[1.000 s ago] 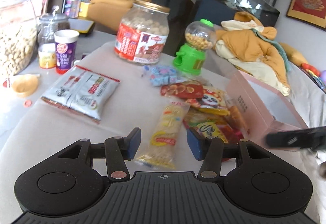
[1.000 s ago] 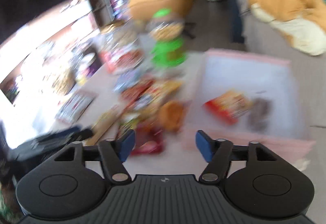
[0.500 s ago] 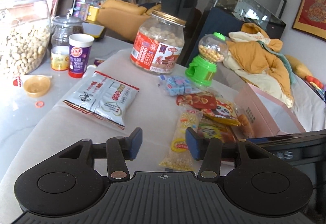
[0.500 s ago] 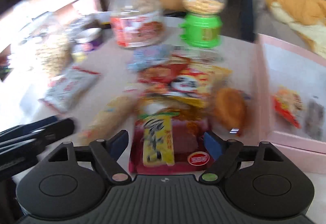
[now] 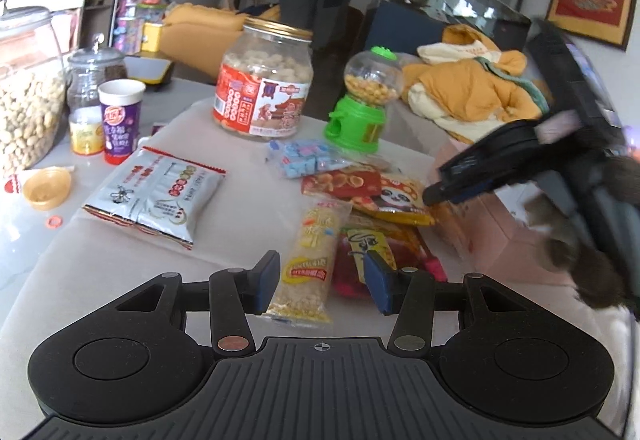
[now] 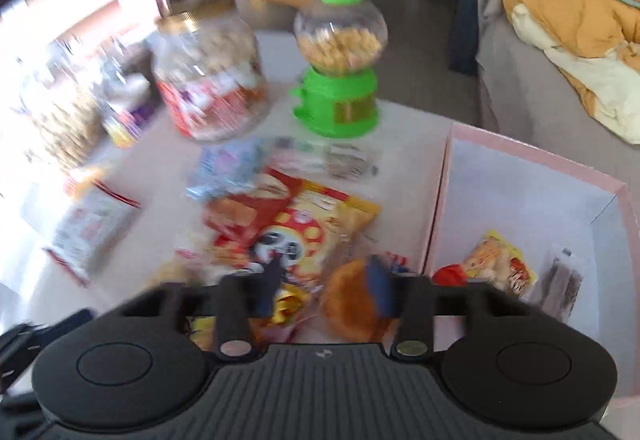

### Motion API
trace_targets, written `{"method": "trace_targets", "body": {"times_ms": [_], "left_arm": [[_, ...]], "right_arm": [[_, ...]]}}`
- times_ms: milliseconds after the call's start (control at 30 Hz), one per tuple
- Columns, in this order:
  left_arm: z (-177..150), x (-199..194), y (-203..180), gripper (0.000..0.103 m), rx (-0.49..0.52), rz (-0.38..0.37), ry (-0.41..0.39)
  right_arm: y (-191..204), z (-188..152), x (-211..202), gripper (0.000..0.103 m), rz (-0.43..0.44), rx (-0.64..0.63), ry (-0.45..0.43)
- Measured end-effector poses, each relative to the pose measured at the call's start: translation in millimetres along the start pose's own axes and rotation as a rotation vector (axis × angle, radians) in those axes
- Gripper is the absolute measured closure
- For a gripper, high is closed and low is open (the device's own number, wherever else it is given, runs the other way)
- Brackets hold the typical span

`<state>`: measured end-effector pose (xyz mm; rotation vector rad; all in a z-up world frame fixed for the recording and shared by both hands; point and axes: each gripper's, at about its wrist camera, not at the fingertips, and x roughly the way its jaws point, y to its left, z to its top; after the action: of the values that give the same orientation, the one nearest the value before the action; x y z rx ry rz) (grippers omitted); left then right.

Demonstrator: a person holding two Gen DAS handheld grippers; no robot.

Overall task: Organize snacks
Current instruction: 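Grasp the round pastry packet with the right gripper while the left grasps the yellow stick snack bag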

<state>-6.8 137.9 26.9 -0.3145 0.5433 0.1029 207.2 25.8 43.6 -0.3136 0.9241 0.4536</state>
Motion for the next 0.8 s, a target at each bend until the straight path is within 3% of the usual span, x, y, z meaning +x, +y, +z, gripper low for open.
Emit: {"method": "trace_targets", "body": {"times_ms": [67,167,367,467,600,633,667,733,800], "left_arm": [[-1.0,-2.5,2.6,0.051,-0.005,0.007,-0.002],[-0.6,-5.7,9.9,0.051,-0.022,0.022,-0.012],[13.0,12.2,6.4,0.051,0.023,0.016,-0.004],[18.7,35.0,-1.2,0.056,0.061,0.006,0.050],[18.0,54.3,-8.5,0.061,0.091,0.048,0.085],[17.6,55.5,-7.9,0.066,0.085,0.055,0.089],[17.2,54.7,-6.3,0.069,0.082,0.063,0.090],[14.3,46.9,-3.1,0.070,0.071,0.055,0.094],[8.8,36.0,0.3,0.070,0.040,0.046,0.099]], "right_arm": [[8.2,2.9,13.2,0.076,-0.057,-0.049,0.006],[12.1,-0.6,14.6,0.077,-0.058,-0.064,0.023],[11.0,-37.5,-15.1,0.078,0.100,-0.071,0.073],[11.0,-63.7,-29.7,0.077,0.113,-0.087,0.068],[11.2,-88.0,-51.6,0.077,0.106,-0.126,0.030],[10.8,-94.1,-57.8,0.077,0.110,-0.138,0.019],[9.8,-99.4,-63.2,0.074,0.117,-0.147,0.006],[6.5,-111.4,-74.6,0.059,0.113,-0.159,-0.034],[1.2,-121.2,-82.6,0.033,0.096,-0.160,-0.088]]}}
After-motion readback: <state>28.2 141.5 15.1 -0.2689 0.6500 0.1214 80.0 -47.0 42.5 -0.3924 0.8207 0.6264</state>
